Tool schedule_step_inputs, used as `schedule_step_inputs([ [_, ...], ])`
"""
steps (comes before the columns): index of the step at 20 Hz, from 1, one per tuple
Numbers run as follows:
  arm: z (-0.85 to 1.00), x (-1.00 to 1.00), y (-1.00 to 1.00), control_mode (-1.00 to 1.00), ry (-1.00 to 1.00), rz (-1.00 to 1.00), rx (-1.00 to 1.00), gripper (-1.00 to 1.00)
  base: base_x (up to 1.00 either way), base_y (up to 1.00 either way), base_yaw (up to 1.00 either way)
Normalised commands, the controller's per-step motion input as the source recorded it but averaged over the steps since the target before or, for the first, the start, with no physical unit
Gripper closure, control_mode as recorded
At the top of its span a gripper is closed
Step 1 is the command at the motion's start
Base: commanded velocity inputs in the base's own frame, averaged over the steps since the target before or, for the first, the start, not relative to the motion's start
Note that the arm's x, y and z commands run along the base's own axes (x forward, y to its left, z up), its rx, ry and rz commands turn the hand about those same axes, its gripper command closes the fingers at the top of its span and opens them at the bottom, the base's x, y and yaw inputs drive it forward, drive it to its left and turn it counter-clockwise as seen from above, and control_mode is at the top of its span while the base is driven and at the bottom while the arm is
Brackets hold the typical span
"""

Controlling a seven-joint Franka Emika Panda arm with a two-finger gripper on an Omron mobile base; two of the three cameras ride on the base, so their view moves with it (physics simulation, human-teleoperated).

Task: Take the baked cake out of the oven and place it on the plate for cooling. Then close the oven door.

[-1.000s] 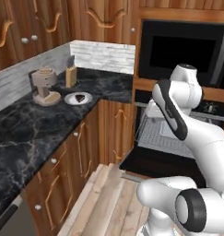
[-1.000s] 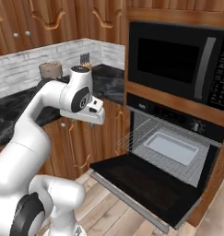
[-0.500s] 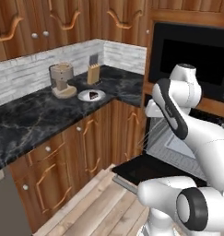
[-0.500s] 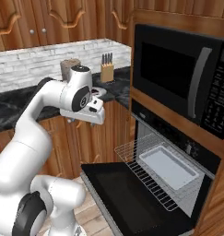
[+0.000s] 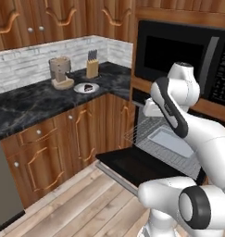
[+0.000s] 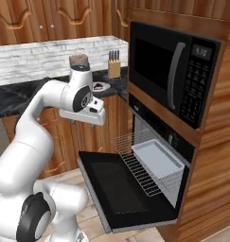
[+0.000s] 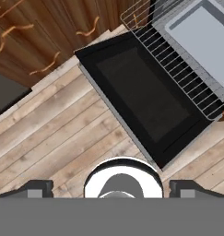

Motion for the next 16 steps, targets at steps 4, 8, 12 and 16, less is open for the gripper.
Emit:
schedule_step_inputs([
  [4,0.00,0.00,0.00,1.00,0.00,0.00,0.00,-1.00,-0.02,-0.51,0.19],
  [8,0.00,0.00,0.00,1.00,0.00,0.00,0.00,-1.00,0.19,-0.70,0.38],
  [12,0.00,0.00,0.00,1.00,0.00,0.00,0.00,-1.00,-0.01,-0.64,0.36],
  [16,-0.13,-0.20,-0.27,-1.00,0.00,0.12,-0.01,-1.00,-0.06,-0.08,0.05],
])
